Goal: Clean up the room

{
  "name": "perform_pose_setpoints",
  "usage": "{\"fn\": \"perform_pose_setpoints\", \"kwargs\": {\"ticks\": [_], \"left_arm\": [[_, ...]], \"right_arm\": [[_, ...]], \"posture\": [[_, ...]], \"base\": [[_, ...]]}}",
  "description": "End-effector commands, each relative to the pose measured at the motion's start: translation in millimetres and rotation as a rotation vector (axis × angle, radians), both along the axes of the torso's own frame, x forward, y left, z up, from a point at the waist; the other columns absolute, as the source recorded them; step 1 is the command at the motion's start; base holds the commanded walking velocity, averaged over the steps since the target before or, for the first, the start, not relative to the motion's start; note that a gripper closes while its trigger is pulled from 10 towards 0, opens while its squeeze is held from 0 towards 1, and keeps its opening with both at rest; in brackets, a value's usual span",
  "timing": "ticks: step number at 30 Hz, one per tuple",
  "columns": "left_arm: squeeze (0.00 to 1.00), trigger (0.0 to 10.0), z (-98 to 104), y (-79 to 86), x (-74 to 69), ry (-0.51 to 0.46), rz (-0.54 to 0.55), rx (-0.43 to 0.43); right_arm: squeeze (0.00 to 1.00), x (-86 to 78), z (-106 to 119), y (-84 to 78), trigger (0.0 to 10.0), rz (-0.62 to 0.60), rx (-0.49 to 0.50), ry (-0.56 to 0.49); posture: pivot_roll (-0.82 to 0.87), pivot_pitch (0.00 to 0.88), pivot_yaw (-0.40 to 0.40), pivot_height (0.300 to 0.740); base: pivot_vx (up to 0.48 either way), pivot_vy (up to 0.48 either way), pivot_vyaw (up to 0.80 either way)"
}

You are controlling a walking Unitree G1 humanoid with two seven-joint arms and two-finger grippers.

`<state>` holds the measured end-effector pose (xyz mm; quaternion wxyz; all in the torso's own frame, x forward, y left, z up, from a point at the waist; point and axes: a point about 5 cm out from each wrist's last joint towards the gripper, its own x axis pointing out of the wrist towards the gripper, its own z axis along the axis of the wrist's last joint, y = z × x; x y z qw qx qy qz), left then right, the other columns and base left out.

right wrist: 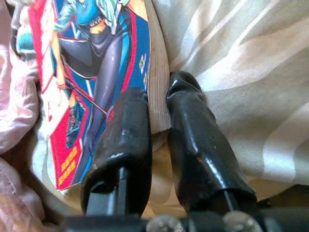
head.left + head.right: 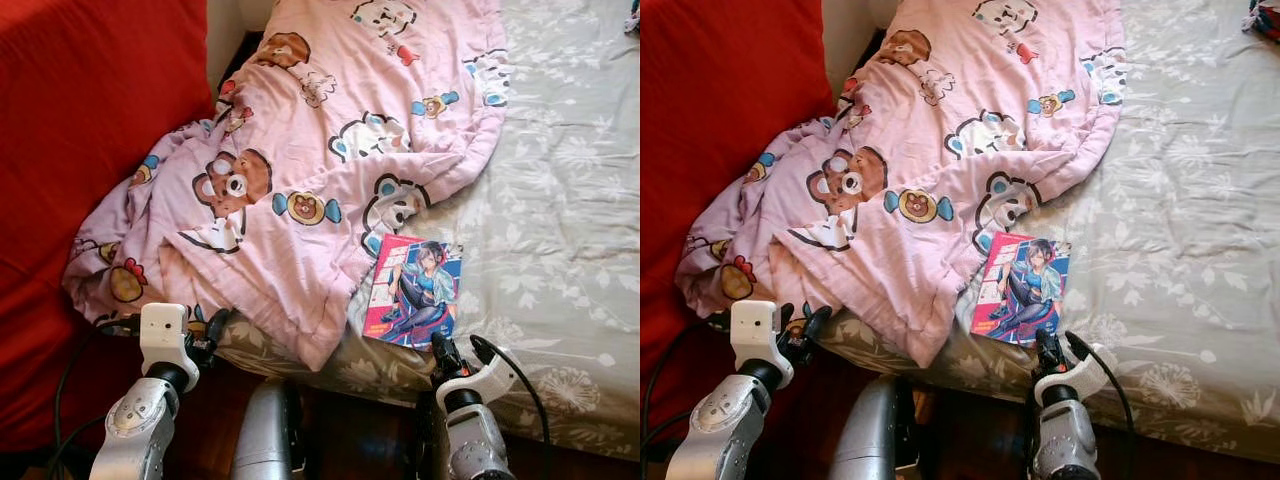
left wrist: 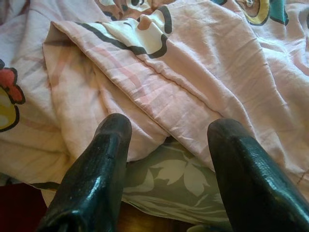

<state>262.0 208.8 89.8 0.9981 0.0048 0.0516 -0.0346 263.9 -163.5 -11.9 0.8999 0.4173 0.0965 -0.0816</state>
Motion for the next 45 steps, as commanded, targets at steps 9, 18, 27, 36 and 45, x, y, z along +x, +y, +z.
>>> {"fn": "perform_pose_setpoints", "kwargs": {"ticks": [9, 18, 27, 36, 45], "left_arm": [[0.0, 10.0, -7.9, 0.5, 1.3, 0.016, 0.022, 0.0], [0.0, 10.0, -8.5, -3.1, 7.4, -0.001, 0.029, -0.009], [0.0, 10.0, -10.8, -9.0, 13.1, -0.015, 0.035, -0.028], [0.0, 10.0, -15.8, -14.4, 17.3, -0.022, 0.069, -0.088], [0.0, 10.0, -17.6, -16.1, 16.4, -0.033, 0.082, -0.101]], "right_arm": [[0.0, -16.1, 11.7, -3.3, 0.0, -0.164, -0.067, -0.068], [0.0, -11.6, 43.5, -17.1, 0.0, -0.202, -0.324, -0.136], [0.0, -3.1, 59.8, -23.9, 0.0, -0.106, -0.563, -0.126], [0.0, 14.0, 90.2, -12.3, 10.0, 0.077, -0.691, -0.209], [0.0, 21.6, 95.5, -11.2, 10.0, 0.114, -0.706, -0.206]], "posture": [[0.09, 0.234, 0.121, 0.602], [0.08, 0.216, 0.108, 0.602], [0.05, 0.191, 0.087, 0.602], [0.0, 0.143, 0.047, 0.602], [0.01, 0.096, 0.021, 0.622]], "base": [[0.0, 0.0, 0.0], [0.0, 0.0, 0.0], [0.0, 0.0, 0.0], [0.0, 0.0, 0.0], [0.0, 0.0, 0.0]]}}
